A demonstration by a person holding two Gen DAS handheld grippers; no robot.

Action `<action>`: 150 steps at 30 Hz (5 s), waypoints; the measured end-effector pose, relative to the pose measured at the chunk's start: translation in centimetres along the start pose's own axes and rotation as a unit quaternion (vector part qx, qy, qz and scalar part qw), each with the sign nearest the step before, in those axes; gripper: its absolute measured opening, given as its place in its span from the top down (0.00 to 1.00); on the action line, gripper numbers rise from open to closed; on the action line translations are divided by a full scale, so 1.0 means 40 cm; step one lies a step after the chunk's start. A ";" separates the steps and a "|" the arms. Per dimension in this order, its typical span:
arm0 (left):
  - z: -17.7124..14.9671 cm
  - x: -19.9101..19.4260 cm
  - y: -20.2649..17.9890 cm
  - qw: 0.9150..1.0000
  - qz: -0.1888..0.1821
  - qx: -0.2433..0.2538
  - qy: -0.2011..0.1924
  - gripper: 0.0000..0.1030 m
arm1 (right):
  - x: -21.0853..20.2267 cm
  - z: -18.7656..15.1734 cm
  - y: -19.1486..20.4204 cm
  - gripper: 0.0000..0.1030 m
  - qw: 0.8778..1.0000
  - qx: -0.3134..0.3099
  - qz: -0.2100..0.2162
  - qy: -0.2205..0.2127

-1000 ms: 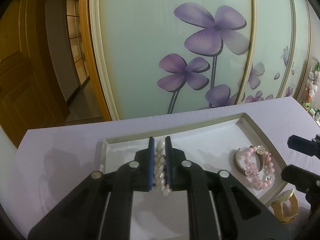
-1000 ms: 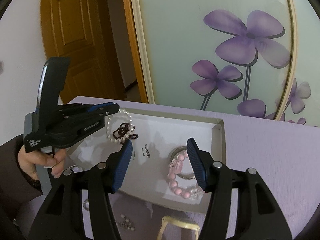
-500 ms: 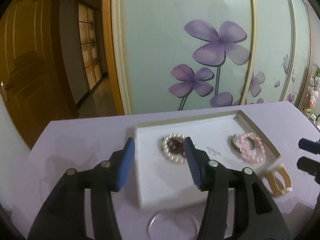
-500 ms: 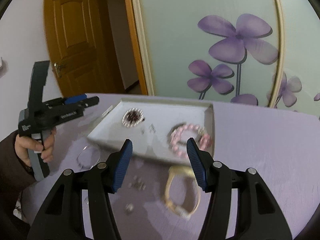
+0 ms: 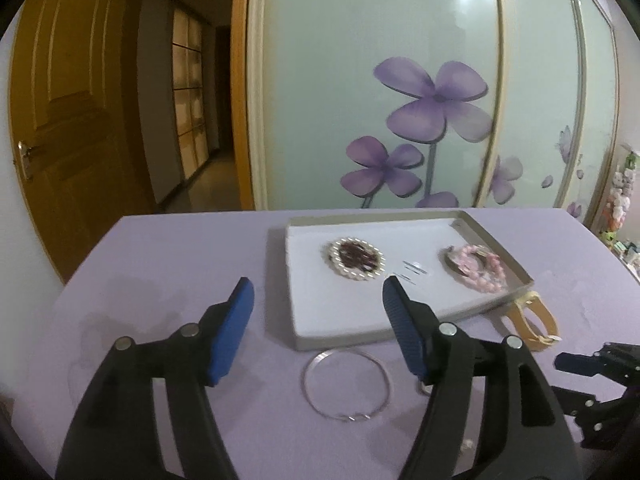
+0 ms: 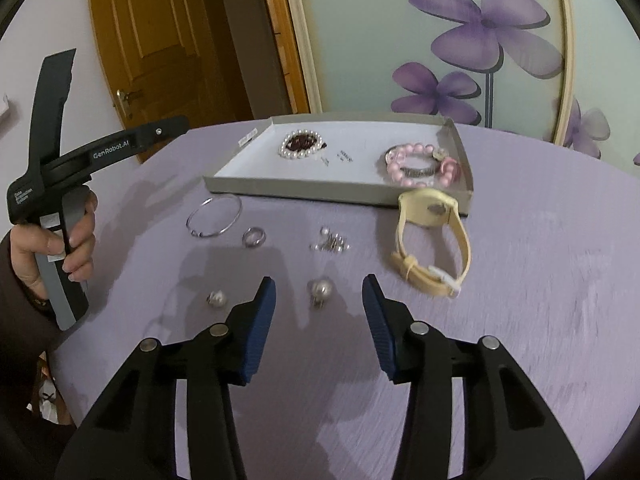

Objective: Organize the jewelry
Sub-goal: 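Withdraw both tools from the tray toward the remaining jewelry, then grasp a pearl stud earring with the left tool while the right tool grasps another pearl earring, then carry both pearl earrings into the white tray and open both tools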

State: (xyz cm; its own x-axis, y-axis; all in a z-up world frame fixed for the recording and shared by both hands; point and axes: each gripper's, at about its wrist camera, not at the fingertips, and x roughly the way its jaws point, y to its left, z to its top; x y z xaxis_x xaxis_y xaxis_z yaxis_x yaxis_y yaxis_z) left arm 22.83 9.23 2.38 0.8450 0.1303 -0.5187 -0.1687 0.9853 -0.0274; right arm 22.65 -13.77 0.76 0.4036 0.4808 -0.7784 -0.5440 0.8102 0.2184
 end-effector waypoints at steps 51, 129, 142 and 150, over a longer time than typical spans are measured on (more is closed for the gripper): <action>-0.234 -0.013 -0.253 0.983 -0.033 0.054 0.174 0.63 | -0.246 -0.200 -0.030 0.54 0.995 0.061 0.009 -0.075; 0.075 0.116 -0.034 0.998 -0.034 -0.030 0.053 0.87 | 0.007 0.207 -0.081 0.87 0.996 0.009 -0.076 -0.053; 0.156 0.225 -0.054 0.998 -0.042 -0.031 0.038 0.87 | 0.166 0.315 -0.110 0.87 0.997 -0.018 -0.070 -0.035; 0.161 0.319 -0.075 0.997 -0.044 -0.022 0.055 0.87 | 0.256 0.316 -0.125 0.87 0.997 -0.038 -0.063 -0.004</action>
State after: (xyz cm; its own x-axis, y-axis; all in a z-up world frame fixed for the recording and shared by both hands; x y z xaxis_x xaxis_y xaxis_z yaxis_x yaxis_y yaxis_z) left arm 37.38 8.65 1.34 0.7965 0.0290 -0.6039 -0.1217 0.9861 -0.1132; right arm 38.82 -8.65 -0.87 0.4773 0.3795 -0.7926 -0.5433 0.8363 0.0732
